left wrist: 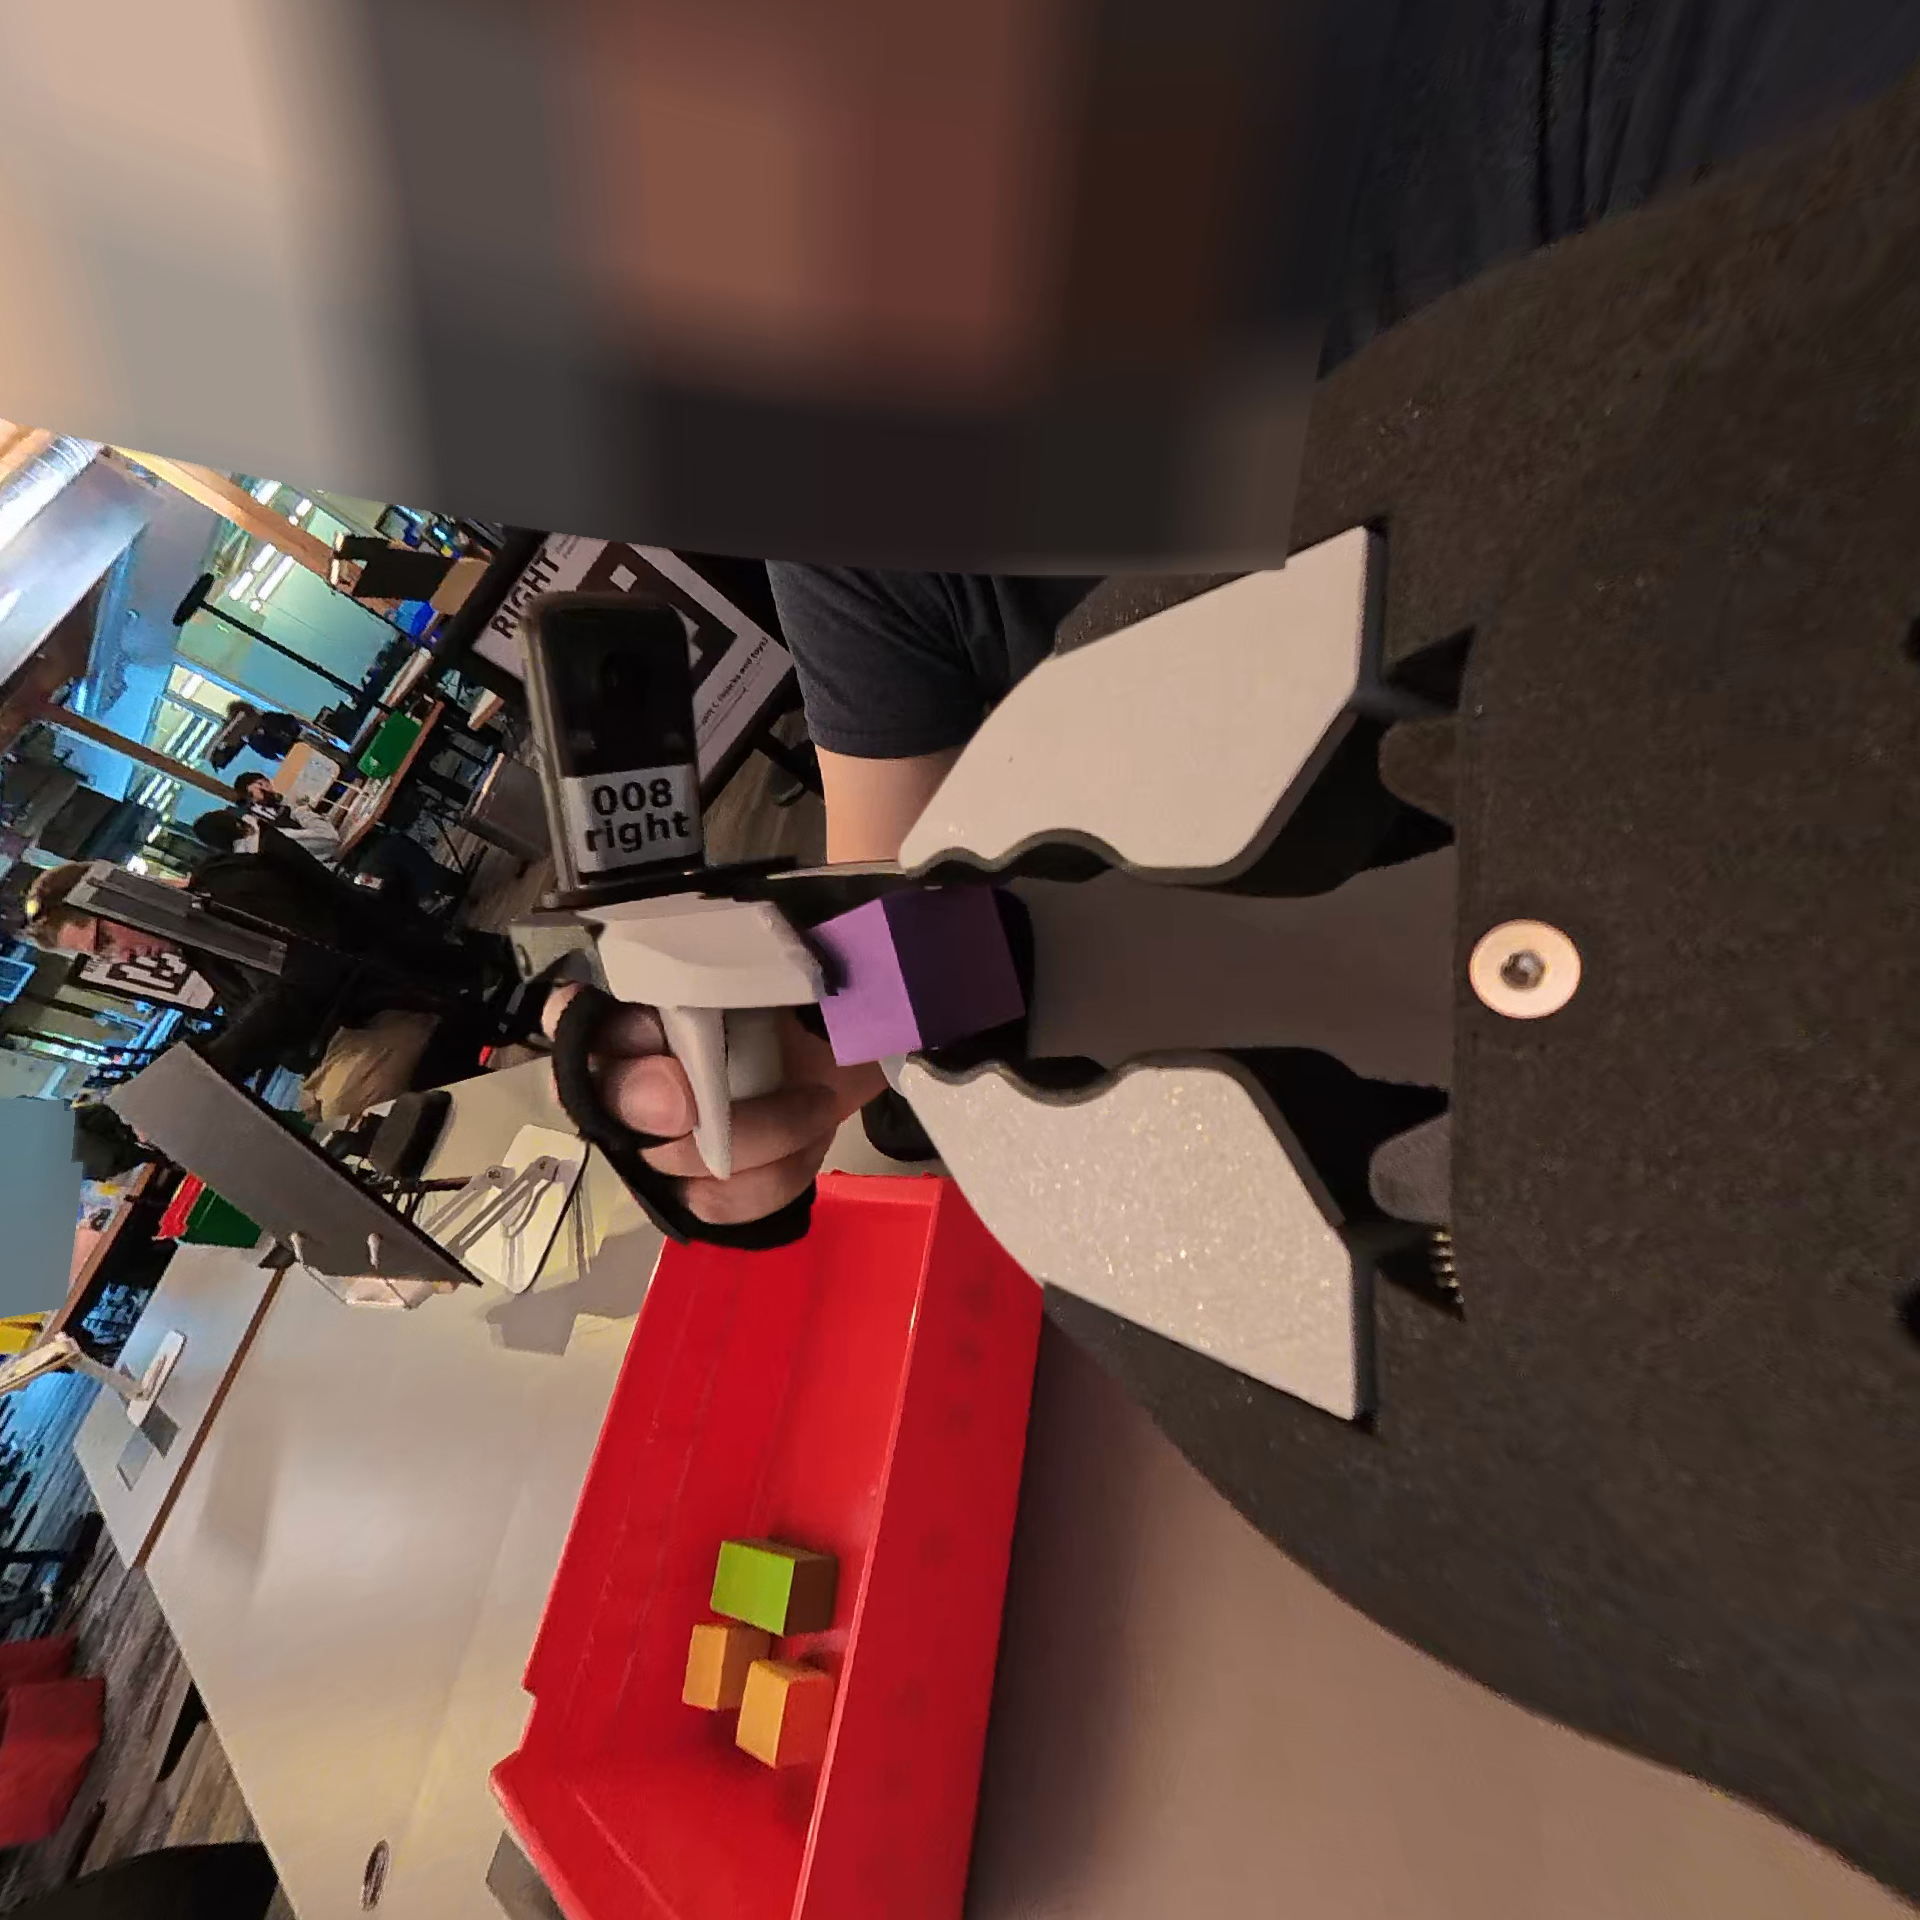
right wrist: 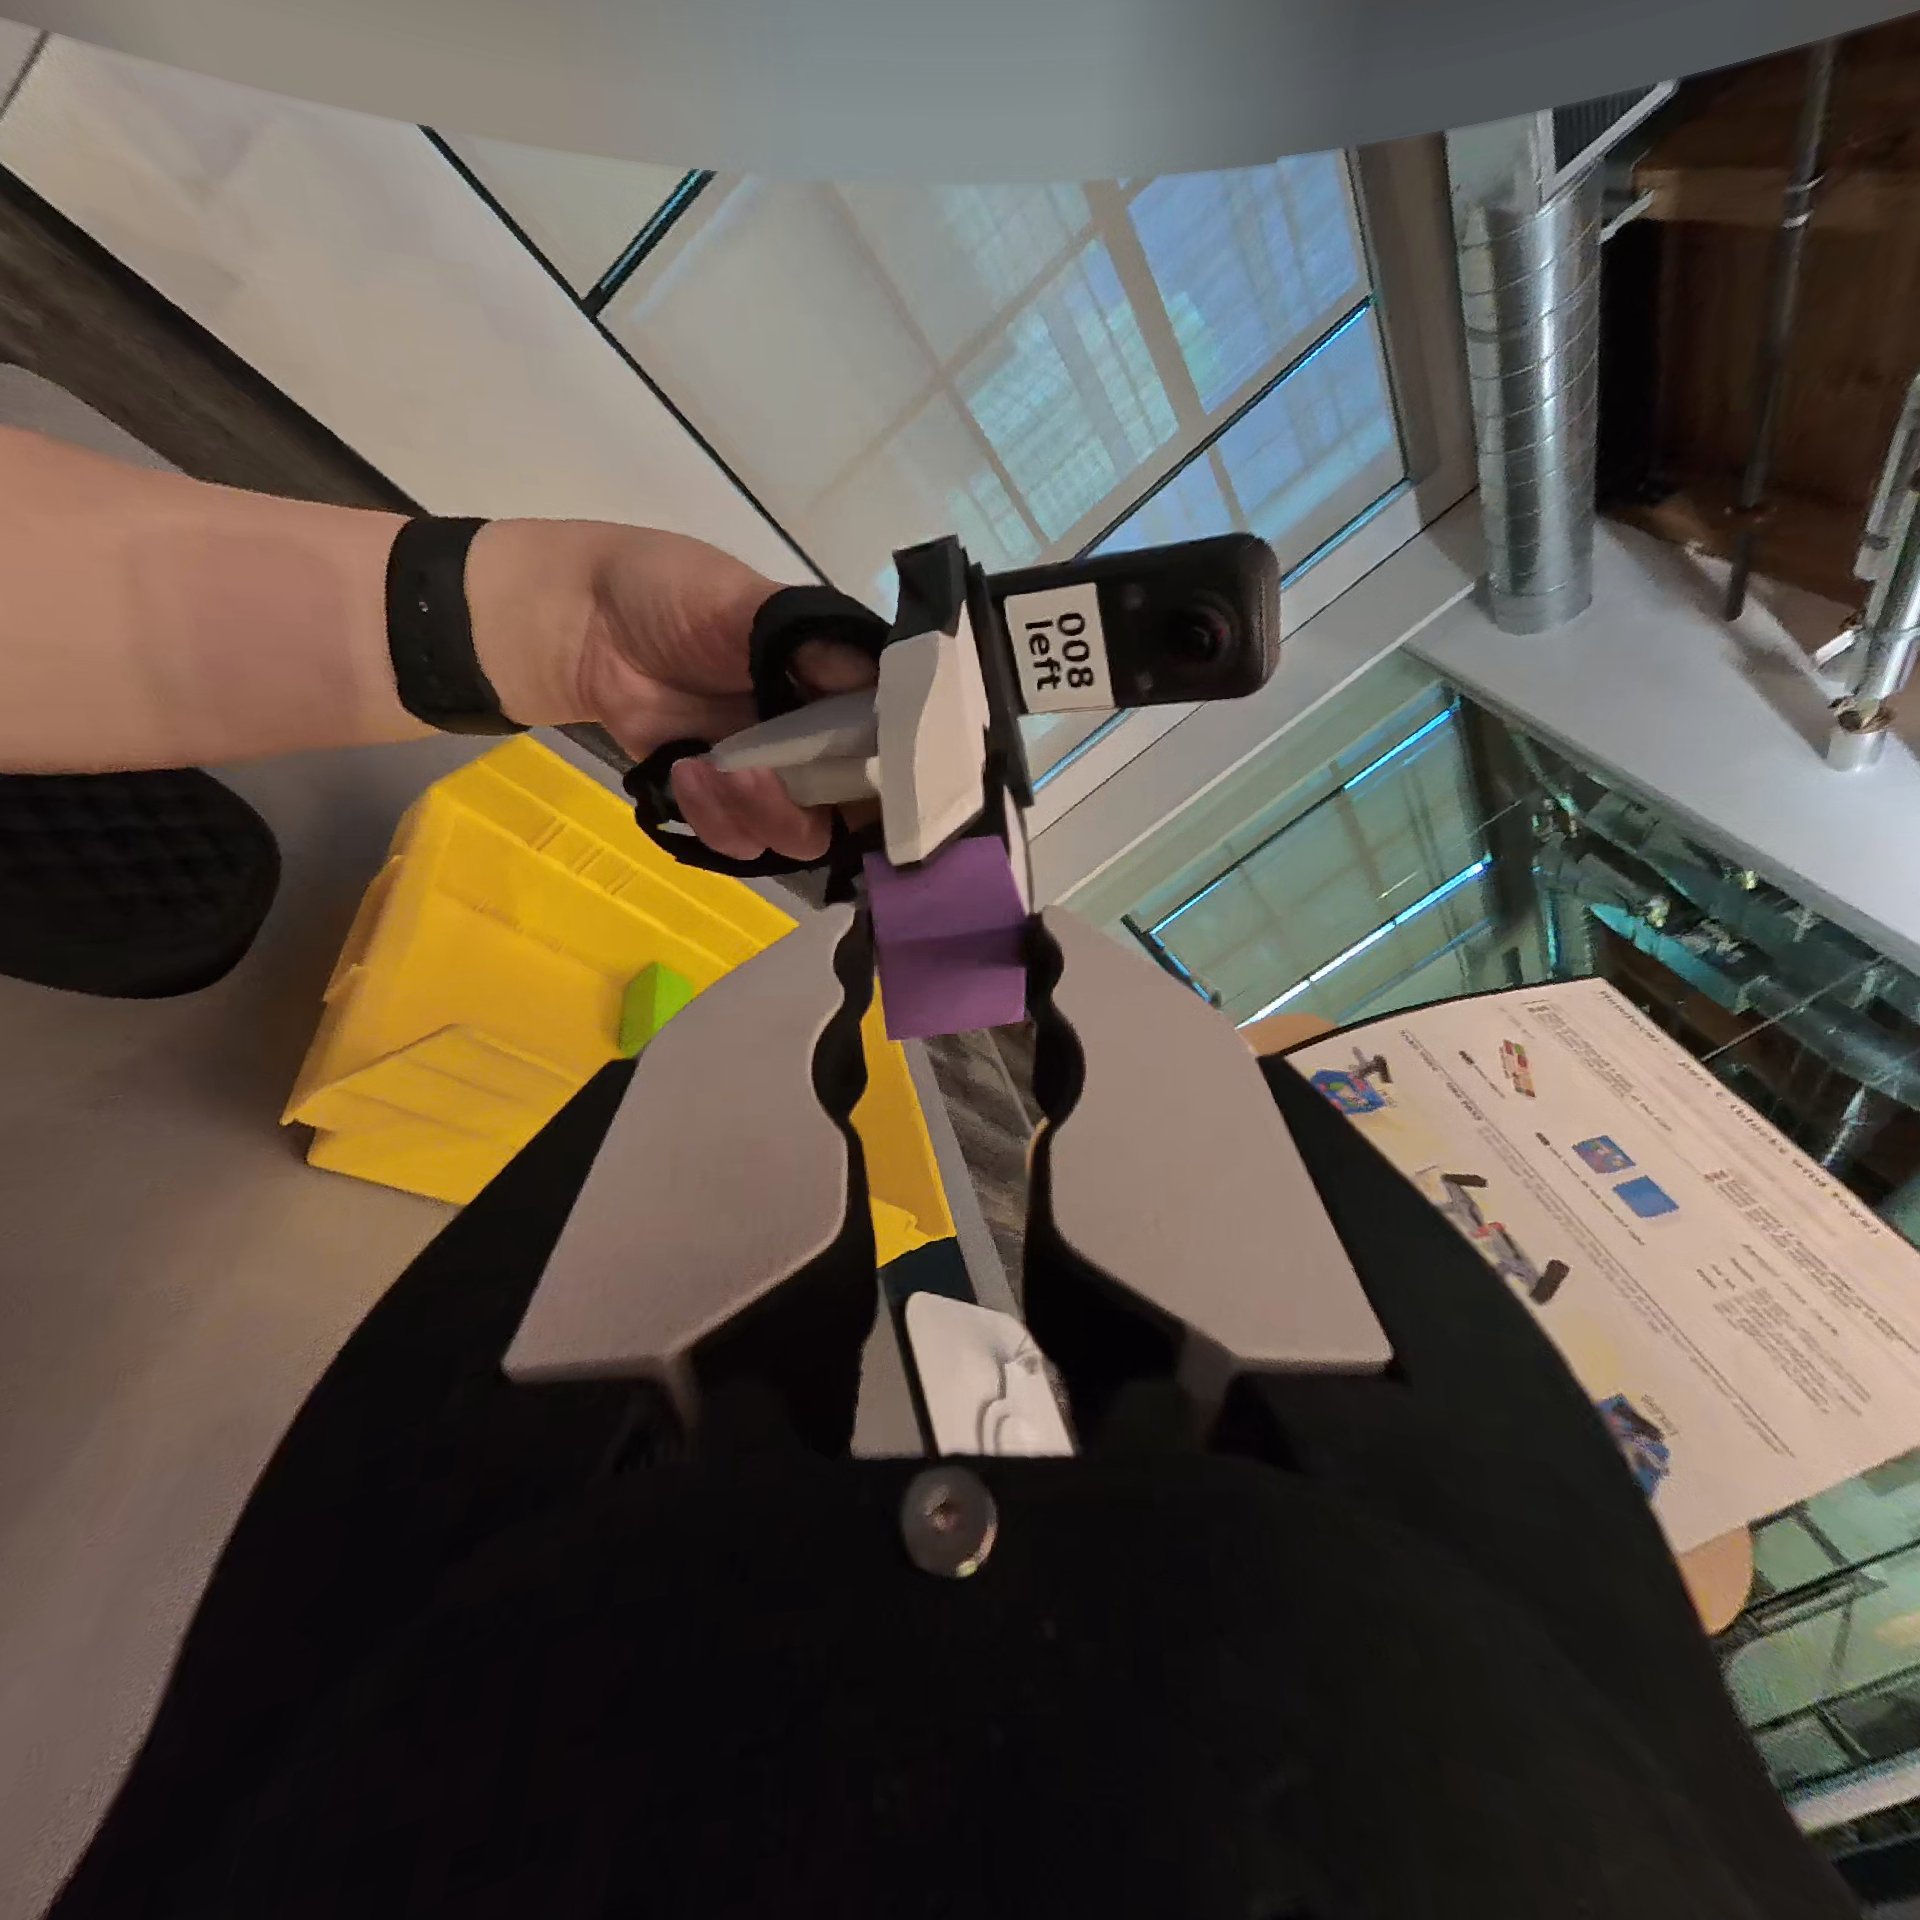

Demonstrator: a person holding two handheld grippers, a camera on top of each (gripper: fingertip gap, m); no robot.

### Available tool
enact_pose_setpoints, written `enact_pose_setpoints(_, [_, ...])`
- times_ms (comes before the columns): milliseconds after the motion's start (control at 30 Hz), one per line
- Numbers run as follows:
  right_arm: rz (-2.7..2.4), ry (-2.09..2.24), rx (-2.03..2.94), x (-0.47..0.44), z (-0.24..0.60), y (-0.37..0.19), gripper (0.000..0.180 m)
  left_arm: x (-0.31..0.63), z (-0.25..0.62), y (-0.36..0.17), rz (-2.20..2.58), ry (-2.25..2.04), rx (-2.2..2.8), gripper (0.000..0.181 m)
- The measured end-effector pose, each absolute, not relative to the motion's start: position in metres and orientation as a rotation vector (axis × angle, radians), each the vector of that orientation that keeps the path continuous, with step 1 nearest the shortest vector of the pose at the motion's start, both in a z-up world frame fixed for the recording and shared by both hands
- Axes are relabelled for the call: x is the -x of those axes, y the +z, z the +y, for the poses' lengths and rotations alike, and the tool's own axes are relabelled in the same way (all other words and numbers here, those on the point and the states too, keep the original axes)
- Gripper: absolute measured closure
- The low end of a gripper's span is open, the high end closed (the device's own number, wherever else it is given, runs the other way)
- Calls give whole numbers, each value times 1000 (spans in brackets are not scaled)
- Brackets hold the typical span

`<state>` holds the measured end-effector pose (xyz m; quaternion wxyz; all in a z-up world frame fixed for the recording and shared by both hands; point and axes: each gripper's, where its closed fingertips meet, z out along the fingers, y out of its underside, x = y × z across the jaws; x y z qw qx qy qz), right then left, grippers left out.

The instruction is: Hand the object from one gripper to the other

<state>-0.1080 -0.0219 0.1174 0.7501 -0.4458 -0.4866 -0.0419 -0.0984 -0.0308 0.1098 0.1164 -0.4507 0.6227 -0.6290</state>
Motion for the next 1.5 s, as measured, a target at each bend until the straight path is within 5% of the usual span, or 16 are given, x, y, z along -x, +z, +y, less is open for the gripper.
enact_pose_setpoints(367, [-1004, -171, 1401, 33, 3, 111, 151, 102, 13, 137, 1540, -1649, 1211, 138])
enact_pose_setpoints(700, [-156, -393, 2892, -225, -41, -80, 151, 101, 40, 147, 1315, -1461, 1073, 137])
enact_pose_setpoints(1500, [-51, -346, 3108, -242, -39, -151, 150, 105, 103, 103, 1323, -1000, 1322, 142])
